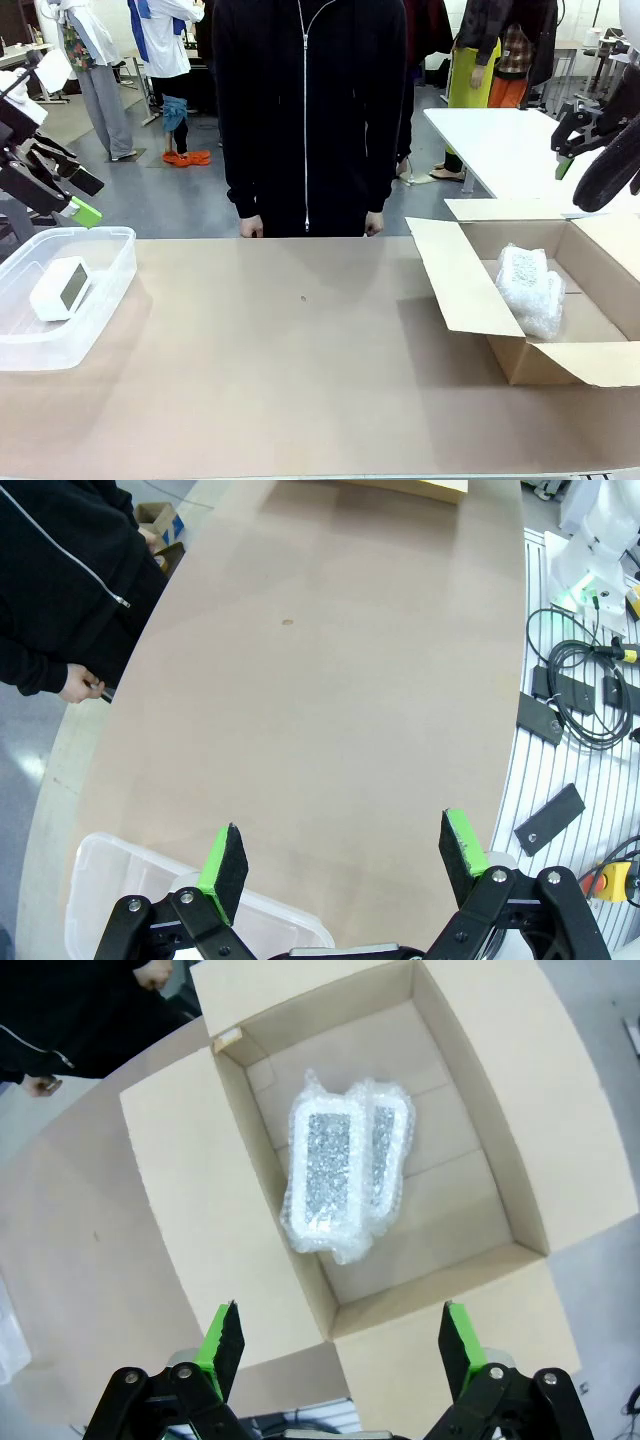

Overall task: Separate and place wrapped and unwrapped clocks.
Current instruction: If the picked Digital clock is wrapped, place it in the Package Box ; if not, place it in the Organizing box.

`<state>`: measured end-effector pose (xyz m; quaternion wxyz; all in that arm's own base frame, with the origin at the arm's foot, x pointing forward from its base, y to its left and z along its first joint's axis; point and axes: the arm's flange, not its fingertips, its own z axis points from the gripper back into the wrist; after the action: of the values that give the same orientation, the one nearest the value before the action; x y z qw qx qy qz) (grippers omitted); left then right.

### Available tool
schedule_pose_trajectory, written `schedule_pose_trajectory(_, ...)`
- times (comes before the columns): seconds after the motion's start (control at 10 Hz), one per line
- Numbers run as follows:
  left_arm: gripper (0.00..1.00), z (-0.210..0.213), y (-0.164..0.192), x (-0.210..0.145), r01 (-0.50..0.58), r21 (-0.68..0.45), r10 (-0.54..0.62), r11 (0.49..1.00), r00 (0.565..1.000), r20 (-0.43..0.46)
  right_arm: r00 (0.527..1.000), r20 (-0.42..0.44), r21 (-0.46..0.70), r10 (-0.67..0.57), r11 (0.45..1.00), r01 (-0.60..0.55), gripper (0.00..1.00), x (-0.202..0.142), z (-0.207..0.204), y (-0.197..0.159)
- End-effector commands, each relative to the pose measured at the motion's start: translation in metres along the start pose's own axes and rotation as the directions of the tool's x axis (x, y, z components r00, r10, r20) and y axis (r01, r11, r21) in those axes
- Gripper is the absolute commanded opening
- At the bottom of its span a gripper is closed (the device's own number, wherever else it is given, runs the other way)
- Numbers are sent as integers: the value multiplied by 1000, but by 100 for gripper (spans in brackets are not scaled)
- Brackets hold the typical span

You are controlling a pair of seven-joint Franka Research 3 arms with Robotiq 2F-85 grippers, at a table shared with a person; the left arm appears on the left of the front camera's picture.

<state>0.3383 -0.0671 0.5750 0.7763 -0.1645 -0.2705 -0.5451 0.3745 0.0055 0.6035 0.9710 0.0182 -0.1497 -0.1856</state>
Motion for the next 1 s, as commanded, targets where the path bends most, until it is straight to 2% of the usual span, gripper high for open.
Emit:
schedule_pose_trajectory(0.0, 100, 0, -1, 1, -4, 6, 4, 1000, 1000, -8, 1000, 12, 3, -4, 1000, 4, 100, 0, -3, 0)
schedule_pose_trajectory(0.9, 100, 0, -1, 1, -4, 6, 4, 1000, 1000, -8, 1000, 12, 3, -4, 1000, 4, 100, 0, -3, 0)
